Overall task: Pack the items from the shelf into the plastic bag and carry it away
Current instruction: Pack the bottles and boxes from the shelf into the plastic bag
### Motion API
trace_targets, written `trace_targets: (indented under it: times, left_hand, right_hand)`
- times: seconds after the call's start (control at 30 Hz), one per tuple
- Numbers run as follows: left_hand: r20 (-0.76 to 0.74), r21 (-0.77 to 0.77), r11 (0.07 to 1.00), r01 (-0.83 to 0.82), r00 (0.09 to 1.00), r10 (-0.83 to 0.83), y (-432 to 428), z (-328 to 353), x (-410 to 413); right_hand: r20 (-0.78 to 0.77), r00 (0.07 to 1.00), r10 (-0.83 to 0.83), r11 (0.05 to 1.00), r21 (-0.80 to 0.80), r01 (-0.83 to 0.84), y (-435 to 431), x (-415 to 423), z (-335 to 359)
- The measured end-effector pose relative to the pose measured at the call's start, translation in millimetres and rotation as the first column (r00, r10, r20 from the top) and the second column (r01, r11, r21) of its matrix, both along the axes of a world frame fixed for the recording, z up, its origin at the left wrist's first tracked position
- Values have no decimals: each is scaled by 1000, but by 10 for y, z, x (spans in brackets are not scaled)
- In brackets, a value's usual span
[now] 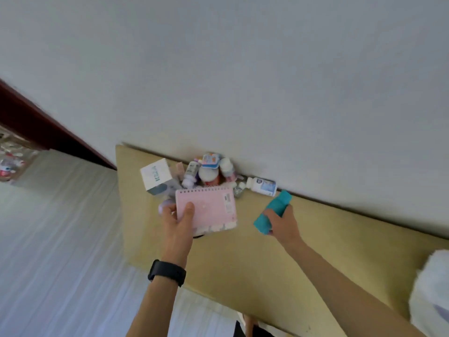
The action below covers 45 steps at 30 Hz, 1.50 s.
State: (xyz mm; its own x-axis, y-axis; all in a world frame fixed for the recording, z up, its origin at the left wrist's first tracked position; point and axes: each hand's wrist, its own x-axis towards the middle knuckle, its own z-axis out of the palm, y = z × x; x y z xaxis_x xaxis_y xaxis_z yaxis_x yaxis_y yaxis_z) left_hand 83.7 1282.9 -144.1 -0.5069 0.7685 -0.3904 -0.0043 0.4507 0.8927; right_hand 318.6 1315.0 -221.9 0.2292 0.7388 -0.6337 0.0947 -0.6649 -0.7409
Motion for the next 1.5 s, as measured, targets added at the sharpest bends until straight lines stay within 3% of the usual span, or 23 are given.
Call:
trace_targets:
  times: [0.1, 0.2, 0.37, 0.53, 0.63, 0.73, 0.8, 0.9, 1.0, 1.07, 1.2, 1.3, 1.43, 1.5]
  left_hand:
    - [71, -43, 987, 156, 986, -152, -54, 19, 778]
    - [196, -60, 933, 356, 920, -339, -197, 122, 1750]
    - [152, 4, 807, 591, 797, -584, -680, 507, 3297]
    - [103, 55, 714, 698, 707, -700, -1266, 796, 4474]
    - [-73, -115, 521, 846, 516, -853, -1433, 744, 4997]
    - [-401, -397, 340, 852, 171, -900, -1499, 517, 5377]
    - [-559, -522, 295, 800, -60, -827, -1559, 401, 5546]
    - [-665, -569, 263, 779, -248, -704, -1688, 312, 5683]
    - [-638, -655, 159, 739, -428, -640, -1731, 302, 5712]
    - [-572, -693, 91, 715, -469, -672, -1665, 361, 5708]
    - [-421, -700, -46, 713, -464, -779, -1460, 400, 5716]
    - [-313, -731, -118, 672, -483, -818, -1378, 348, 5714]
    - [-317, -698, -71, 713, -396, -862, -1411, 186, 5649]
    - [-495, -709, 26, 705, -470, -731, -1439, 128, 5585]
  right_hand:
    - [-139, 970, -199, 974, 80, 211, -641, 793, 551]
    - [-162, 934, -319, 923, 169, 345, -1397, 1692, 1087]
    - [-106, 880, -463, 849, 230, 475, -2376, 2966, 1520]
    - [-149, 828, -540, 819, 133, 558, -3046, 3955, 1385]
    - [-124, 864, -488, 872, -25, 489, -3285, 4365, 1246]
    - [-98, 925, -368, 927, -113, 357, -3378, 4644, 1161]
    - [-83, 951, -298, 948, -143, 284, -3388, 4768, 1128]
    - [-75, 972, -223, 967, -140, 211, -3359, 4885, 1084]
    - [-71, 986, -151, 981, -132, 140, -3296, 4919, 1079]
    - [-57, 995, -86, 990, -115, 79, -3230, 4905, 1077]
    - [14, 1000, -23, 988, -152, 25, -3043, 4856, 987]
    - [156, 984, 83, 978, -201, -51, -2885, 4864, 877]
    - [362, 918, 161, 987, -87, -138, -2751, 4960, 761]
    - [452, 853, 262, 965, -127, -229, -2784, 5003, 737]
